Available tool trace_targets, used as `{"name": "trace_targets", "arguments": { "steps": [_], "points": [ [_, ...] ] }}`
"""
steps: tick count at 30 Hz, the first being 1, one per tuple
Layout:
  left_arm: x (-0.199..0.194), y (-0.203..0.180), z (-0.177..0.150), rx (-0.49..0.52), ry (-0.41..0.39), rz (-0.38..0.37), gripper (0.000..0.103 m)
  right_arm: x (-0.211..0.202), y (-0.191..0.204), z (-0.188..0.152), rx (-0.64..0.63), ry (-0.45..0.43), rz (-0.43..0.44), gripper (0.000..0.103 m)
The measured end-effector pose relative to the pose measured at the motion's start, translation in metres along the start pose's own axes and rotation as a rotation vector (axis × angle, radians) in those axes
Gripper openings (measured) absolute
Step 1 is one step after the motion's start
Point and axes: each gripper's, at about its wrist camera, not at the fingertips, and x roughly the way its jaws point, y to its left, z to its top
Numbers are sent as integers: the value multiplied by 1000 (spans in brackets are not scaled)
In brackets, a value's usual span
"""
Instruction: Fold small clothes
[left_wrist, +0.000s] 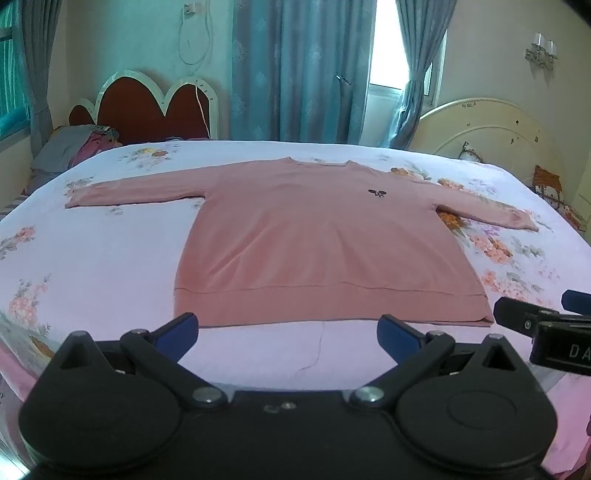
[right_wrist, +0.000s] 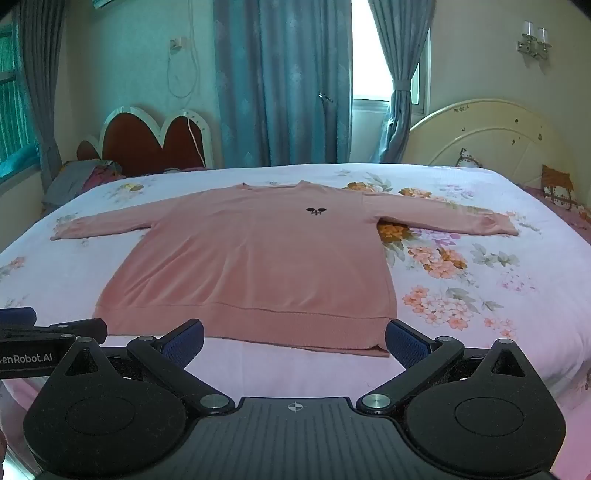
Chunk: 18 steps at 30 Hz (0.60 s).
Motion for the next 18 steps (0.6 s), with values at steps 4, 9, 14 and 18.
{"name": "trace_targets", "arguments": {
  "steps": [4,9,14,18],
  "points": [
    [-1,0,0,-8,5,-3,103,0,-1,0,0,-4,-4,103],
    [0,1,-4,-20,9,-2,103,0,2,-2,0,0,-1,103],
    [-1,3,0,-19,11,-10,103,0,3,-2,3,1,1,103],
    [-1,4,0,-18,12,-12,103,0,-4,1,4,-1,-5,103]
  ]
}}
